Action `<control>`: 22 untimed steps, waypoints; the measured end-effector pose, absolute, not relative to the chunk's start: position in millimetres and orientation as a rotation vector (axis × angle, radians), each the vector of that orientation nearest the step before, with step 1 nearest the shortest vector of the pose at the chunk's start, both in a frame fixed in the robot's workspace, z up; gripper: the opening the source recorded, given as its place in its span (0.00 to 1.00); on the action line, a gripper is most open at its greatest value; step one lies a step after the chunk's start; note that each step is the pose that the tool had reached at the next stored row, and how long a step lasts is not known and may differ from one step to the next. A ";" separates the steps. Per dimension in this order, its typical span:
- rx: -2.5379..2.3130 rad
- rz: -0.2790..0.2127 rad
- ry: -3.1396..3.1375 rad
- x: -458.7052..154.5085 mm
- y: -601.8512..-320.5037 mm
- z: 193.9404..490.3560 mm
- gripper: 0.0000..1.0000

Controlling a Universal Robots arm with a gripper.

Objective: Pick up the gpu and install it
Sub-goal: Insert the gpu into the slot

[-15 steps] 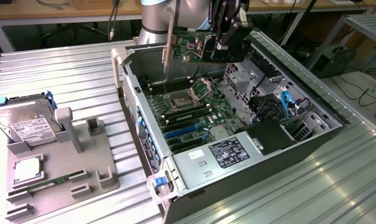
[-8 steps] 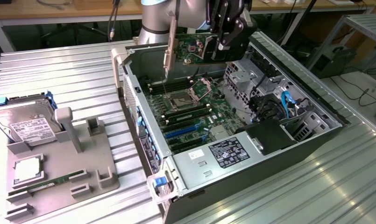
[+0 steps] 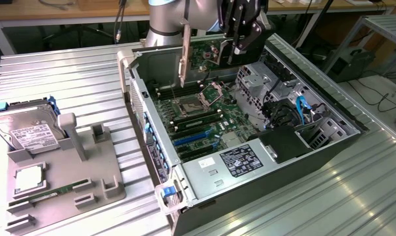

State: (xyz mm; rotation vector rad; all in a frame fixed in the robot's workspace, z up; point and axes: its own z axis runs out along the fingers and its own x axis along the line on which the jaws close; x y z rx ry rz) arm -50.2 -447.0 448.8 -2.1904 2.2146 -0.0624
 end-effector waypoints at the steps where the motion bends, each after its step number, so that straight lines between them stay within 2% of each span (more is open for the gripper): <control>1: -2.185 -0.074 2.209 -50.2 -447.0 448.6 0.27; 4: -2.170 -0.105 2.192 -50.2 -447.0 447.6 0.27; 6: -2.171 -0.109 2.187 -50.1 -447.0 447.3 0.27; 11: -2.179 -0.095 2.168 -50.2 -447.1 446.3 0.27; 14: -2.169 -0.064 2.150 -50.2 -447.2 445.2 0.27; 22: -2.191 -0.061 2.125 -50.2 -447.2 443.8 0.27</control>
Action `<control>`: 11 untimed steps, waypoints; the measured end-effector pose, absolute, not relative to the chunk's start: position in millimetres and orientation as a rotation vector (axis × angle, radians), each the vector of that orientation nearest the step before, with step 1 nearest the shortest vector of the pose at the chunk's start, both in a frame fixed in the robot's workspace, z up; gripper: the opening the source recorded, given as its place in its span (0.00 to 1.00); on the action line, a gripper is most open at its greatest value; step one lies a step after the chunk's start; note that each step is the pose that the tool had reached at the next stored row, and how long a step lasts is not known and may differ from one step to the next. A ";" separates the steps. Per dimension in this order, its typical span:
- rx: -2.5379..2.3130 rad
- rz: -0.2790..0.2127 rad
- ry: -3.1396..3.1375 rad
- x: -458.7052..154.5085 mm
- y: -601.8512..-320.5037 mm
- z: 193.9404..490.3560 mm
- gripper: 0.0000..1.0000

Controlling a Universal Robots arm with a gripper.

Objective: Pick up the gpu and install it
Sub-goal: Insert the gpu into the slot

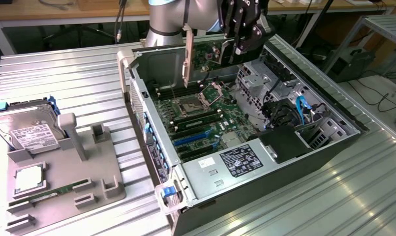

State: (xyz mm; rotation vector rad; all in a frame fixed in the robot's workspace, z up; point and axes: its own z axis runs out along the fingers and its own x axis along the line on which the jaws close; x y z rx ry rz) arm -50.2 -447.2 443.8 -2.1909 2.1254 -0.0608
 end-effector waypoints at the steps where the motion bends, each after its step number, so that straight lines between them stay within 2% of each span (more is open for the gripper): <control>1: -2.193 -0.061 2.123 -50.2 -447.2 443.6 0.27; 11: -2.214 -0.059 2.101 -50.2 -447.2 440.6 0.27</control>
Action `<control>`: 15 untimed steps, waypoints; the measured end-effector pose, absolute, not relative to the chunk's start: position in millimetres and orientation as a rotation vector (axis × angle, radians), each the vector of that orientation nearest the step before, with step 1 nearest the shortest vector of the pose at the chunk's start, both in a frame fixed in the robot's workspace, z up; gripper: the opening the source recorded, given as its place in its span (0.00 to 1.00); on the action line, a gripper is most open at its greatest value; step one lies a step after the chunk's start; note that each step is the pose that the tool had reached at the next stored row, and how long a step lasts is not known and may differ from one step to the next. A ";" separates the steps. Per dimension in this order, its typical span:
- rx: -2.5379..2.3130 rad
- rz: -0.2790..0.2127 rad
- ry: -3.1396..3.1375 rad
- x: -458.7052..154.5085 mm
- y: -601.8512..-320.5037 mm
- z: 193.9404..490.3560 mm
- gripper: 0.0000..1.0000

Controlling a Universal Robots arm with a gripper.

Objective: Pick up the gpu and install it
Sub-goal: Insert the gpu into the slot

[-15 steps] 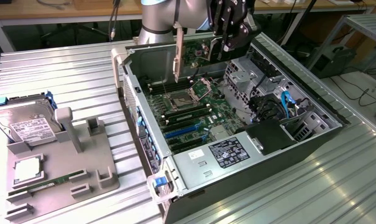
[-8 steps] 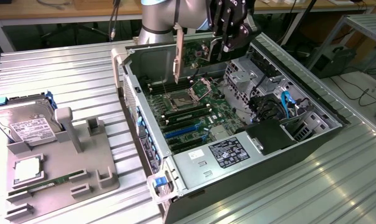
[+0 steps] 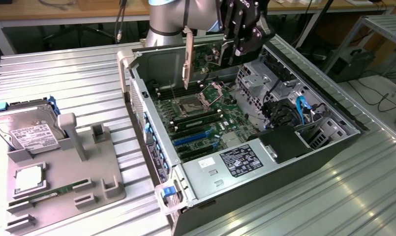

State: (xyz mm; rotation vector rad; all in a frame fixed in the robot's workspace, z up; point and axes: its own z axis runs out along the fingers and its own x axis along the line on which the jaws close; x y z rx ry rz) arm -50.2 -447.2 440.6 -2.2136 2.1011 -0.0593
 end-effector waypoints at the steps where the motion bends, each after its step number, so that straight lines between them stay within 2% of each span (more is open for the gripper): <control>1: -2.215 -0.059 2.099 -50.2 -447.2 440.3 0.27; 8: -2.221 -0.057 2.095 -50.1 -447.3 435.7 0.27; 15: -2.232 -0.032 2.107 -50.2 -447.3 427.8 0.27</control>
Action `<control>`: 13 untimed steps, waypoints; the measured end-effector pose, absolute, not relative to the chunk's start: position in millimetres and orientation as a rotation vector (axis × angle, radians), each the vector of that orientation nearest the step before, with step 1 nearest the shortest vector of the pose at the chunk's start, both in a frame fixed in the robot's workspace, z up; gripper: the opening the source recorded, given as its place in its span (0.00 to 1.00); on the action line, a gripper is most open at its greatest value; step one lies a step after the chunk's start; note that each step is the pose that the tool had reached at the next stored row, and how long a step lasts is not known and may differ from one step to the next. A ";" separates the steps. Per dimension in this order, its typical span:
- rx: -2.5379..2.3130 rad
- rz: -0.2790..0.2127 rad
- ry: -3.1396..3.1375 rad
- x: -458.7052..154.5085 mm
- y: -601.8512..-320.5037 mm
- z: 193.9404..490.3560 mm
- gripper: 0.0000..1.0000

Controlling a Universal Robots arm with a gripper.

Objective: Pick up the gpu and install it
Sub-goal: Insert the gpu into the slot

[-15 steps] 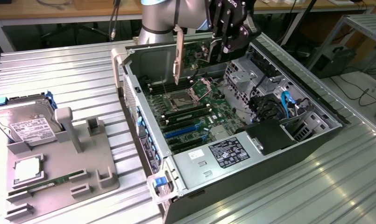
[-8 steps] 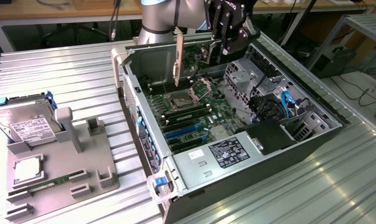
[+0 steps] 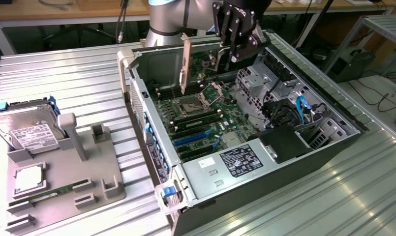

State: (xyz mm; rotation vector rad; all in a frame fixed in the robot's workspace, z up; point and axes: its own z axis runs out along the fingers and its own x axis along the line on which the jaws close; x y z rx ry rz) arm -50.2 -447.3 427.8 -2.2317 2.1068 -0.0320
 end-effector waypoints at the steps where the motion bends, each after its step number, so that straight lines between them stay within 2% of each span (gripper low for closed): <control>1: -2.232 -0.031 2.107 -50.2 -447.3 427.2 0.27; 13: -2.228 -0.026 2.104 -50.2 -447.3 419.3 0.27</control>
